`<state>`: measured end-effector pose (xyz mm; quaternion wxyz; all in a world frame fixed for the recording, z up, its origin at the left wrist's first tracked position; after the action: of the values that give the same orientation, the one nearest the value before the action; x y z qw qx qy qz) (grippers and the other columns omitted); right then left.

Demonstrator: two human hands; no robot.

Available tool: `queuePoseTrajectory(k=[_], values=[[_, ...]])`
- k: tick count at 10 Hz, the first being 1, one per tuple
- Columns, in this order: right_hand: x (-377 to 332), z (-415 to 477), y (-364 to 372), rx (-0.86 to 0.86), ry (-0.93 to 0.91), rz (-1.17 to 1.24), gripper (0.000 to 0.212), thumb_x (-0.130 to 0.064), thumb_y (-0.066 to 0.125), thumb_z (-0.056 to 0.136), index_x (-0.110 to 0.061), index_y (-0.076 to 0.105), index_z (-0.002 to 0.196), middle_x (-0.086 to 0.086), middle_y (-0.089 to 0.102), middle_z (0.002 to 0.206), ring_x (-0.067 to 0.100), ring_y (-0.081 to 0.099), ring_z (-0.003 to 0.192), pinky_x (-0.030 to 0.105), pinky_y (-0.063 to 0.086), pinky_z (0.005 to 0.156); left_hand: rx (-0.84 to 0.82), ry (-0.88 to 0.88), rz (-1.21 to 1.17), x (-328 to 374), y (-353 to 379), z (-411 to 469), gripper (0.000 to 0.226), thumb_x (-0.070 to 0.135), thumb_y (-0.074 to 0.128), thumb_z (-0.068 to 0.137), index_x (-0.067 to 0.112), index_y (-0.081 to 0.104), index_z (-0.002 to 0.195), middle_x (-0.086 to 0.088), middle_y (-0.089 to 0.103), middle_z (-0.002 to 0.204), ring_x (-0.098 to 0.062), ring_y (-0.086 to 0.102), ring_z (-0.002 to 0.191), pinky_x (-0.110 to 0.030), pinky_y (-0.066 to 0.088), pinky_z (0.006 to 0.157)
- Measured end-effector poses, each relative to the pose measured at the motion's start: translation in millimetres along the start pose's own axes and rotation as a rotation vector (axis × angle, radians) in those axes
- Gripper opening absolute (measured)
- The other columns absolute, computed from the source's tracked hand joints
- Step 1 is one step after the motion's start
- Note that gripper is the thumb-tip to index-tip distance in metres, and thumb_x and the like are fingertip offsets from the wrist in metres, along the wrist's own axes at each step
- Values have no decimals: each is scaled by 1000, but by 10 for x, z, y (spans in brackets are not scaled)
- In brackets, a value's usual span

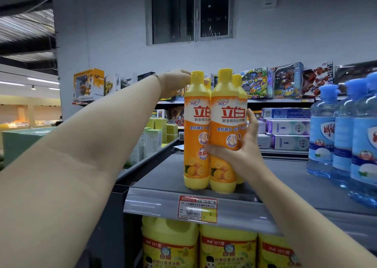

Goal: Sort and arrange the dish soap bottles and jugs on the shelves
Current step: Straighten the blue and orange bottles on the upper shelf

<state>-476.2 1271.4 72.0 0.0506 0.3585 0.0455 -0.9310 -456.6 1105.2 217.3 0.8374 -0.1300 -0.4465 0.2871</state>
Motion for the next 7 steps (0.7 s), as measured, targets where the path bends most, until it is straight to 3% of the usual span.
queuePoseTrajectory(k=[1, 2, 3, 4, 5, 6, 7], values=[[0, 1, 1, 5, 5, -1, 128, -47, 88, 41, -49, 9, 141, -2, 35, 143, 19, 49, 124, 47, 52, 93, 58, -146, -50, 41, -53, -27, 40, 6, 28, 104, -4, 37, 143, -24, 37, 150, -37, 35, 138, -41, 33, 109], [10, 5, -6, 6, 14, -2, 128, -47, 89, 41, -49, 9, 141, -2, 35, 142, 20, 49, 124, 49, 51, 93, 50, -93, 17, 68, -54, -172, 43, 19, 31, 106, 1, 36, 144, -21, 37, 151, -35, 35, 139, -40, 34, 108], [9, 0, -9, 5, 14, -7, 127, -47, 89, 42, -50, 8, 140, -2, 35, 142, 18, 50, 123, 47, 52, 93, 44, -83, -110, -1, -44, -149, 66, 55, 27, 99, 14, 25, 151, -9, 28, 158, -29, 27, 144, -43, 25, 113], [-3, -2, -5, -4, 18, 3, 129, -44, 90, 42, -49, 7, 140, -2, 32, 144, 14, 51, 121, 42, 53, 92, 163, -33, -255, -199, 17, -325, 83, 66, 40, 90, 24, 10, 154, -5, 18, 161, -28, 24, 144, -48, 24, 112], [-11, -9, -18, -13, 42, -56, 136, -48, 90, 40, -47, 0, 142, -4, 28, 144, 16, 46, 125, 45, 48, 99, 219, -65, -304, -554, 243, -737, 101, 70, 62, 68, 26, 18, 148, -9, 37, 149, -27, 43, 131, -36, 41, 91], [-46, -47, -32, 29, 21, -235, 135, -46, 91, 42, -46, 0, 142, -9, 22, 135, 12, 35, 122, 33, 40, 100, 179, -106, -330, -765, 461, -1061, 90, 61, 76, 59, 32, 29, 130, 3, 52, 118, -13, 59, 104, -26, 53, 70], [-121, -114, -35, 128, -45, -381, 111, -46, 90, 46, -34, 19, 131, -2, 23, 129, 17, 36, 119, 32, 44, 94, 164, -140, -374, -822, 553, -1120, 74, 48, 81, 67, 24, 40, 124, 0, 60, 109, -17, 66, 96, -37, 61, 73]])
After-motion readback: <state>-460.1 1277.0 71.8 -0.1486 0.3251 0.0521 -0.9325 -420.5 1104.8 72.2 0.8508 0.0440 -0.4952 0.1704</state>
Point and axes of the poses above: each hand's wrist, its own z-axis towards the middle knuckle, its own y-axis out of the palm, x = y × z, the point moved 3 cm from there along z, towards the middle knuckle
